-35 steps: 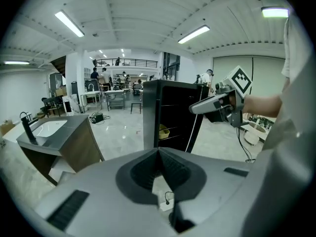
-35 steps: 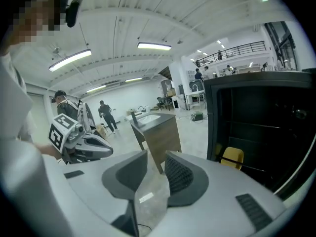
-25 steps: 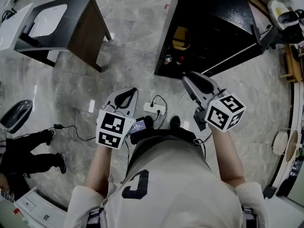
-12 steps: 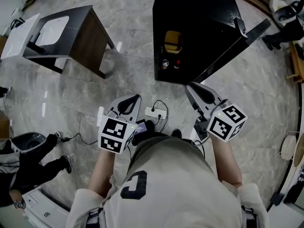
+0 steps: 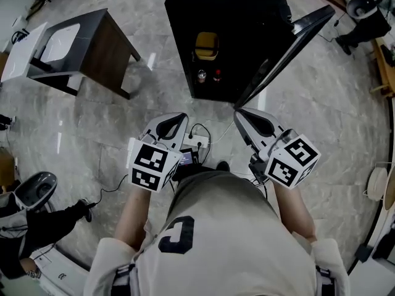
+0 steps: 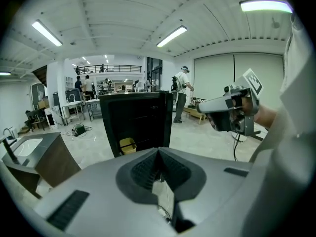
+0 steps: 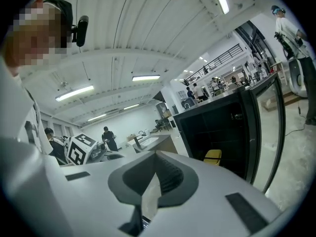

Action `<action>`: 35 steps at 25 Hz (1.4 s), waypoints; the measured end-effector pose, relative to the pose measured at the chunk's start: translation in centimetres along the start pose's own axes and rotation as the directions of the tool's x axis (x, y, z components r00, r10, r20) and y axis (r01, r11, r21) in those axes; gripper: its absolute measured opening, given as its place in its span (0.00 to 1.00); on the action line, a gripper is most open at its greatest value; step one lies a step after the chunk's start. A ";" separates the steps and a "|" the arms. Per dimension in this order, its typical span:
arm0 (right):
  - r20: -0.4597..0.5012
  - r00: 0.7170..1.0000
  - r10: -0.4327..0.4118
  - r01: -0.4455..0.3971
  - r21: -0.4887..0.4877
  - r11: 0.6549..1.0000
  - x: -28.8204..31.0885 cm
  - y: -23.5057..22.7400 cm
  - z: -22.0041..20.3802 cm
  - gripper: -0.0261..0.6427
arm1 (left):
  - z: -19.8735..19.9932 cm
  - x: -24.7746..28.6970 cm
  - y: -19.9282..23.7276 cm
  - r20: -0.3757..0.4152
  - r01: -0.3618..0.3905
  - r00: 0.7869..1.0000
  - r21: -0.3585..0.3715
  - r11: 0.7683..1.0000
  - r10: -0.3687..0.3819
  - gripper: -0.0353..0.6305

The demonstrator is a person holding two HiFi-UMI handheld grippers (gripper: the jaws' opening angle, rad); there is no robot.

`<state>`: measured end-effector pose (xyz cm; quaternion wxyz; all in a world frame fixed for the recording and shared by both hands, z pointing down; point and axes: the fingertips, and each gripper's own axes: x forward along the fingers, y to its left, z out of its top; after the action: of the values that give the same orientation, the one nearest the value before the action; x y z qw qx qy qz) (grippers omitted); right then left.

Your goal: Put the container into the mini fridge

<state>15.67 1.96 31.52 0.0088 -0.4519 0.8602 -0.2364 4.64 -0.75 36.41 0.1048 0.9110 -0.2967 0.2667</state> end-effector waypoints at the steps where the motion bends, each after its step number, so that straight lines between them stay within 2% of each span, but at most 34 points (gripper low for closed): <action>1: 0.000 1.000 0.002 -0.002 0.000 1.000 -0.6 -0.2 -0.1 0.08 | -0.1 0.4 -0.7 -0.004 0.003 1.000 -0.003 1.000 -0.003 0.14; 6: -0.010 1.000 0.015 -0.014 0.024 1.000 -3.0 -1.3 -0.9 0.08 | -0.5 1.3 -3.8 -0.028 0.005 1.000 -0.002 1.000 -0.005 0.14; 11: -0.058 0.996 0.064 -0.061 0.062 0.996 -3.4 -1.8 -2.5 0.08 | -1.3 1.3 -4.5 -0.053 -0.037 0.998 -0.046 0.998 0.035 0.14; 15: -0.062 0.993 0.097 -0.093 0.064 0.994 -2.5 -1.3 -2.4 0.08 | -2.3 0.3 -4.9 -0.071 -0.036 0.997 -0.062 0.997 0.032 0.14; 23: -0.025 0.994 0.110 -0.109 0.020 0.994 -0.2 2.2 -1.5 0.08 | -0.7 -1.7 -2.4 -0.010 -0.022 1.000 0.001 1.000 0.022 0.14; 35: -0.014 0.996 0.089 -0.089 0.000 0.996 2.8 4.5 -1.2 0.08 | -1.0 -2.9 0.5 0.004 0.028 1.000 0.019 0.999 -0.028 0.14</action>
<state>10.32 2.42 31.28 0.0134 -0.4115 0.8795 -0.2387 1.95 0.65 35.61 0.0990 0.9166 -0.2816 0.2661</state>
